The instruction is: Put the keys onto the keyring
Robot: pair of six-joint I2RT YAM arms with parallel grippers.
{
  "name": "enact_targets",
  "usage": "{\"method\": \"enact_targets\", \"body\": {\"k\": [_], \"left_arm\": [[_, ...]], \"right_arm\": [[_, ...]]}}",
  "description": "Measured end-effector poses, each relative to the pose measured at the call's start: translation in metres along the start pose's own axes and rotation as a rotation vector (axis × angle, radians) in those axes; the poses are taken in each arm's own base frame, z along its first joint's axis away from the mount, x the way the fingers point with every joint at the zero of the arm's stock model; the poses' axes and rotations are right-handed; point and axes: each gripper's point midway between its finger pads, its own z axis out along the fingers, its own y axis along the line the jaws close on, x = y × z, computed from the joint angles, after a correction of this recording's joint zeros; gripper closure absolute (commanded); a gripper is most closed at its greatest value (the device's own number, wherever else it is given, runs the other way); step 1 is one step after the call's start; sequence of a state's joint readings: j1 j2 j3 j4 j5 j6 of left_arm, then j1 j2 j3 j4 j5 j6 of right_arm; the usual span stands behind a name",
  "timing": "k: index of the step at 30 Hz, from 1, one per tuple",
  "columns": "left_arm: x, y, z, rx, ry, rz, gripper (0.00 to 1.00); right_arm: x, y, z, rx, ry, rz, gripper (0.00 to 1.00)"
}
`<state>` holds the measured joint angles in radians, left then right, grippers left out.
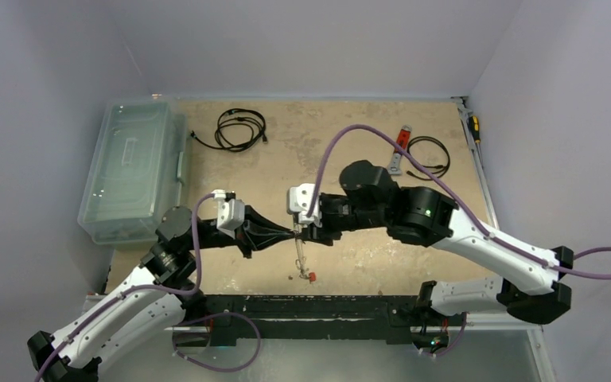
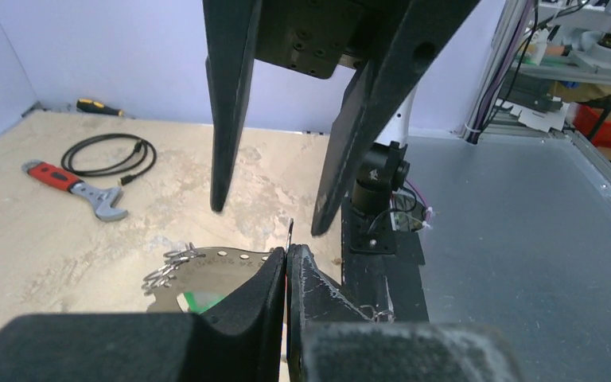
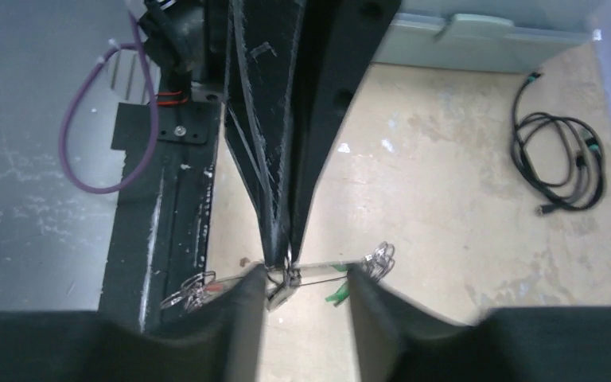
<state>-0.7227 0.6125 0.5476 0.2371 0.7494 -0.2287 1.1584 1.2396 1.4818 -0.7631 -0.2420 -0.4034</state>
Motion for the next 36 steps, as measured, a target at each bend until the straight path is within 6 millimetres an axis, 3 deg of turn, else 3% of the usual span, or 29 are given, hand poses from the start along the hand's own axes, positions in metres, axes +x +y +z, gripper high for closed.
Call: {"method": "enact_targets", "body": {"k": [8, 12, 24, 36], "left_arm": [[-0.026, -0.010, -0.008, -0.004, -0.089, 0.044, 1.00], [-0.030, -0.012, -0.009, -0.003, -0.106, 0.045, 1.00], [-0.037, -0.013, -0.015, -0.021, -0.141, 0.056, 1.00], [-0.042, -0.006, -0.020, -0.070, -0.162, 0.071, 1.00]], "right_arm": [[-0.027, -0.007, -0.048, 0.166, -0.284, -0.051, 0.43], [-0.027, -0.001, -0.058, 0.204, -0.412, -0.045, 0.45], [0.000, 0.013, -0.012, 0.136, -0.457, 0.047, 0.50], [-0.007, 0.019, -0.003, 0.102, -0.546, 0.078, 0.50]]}}
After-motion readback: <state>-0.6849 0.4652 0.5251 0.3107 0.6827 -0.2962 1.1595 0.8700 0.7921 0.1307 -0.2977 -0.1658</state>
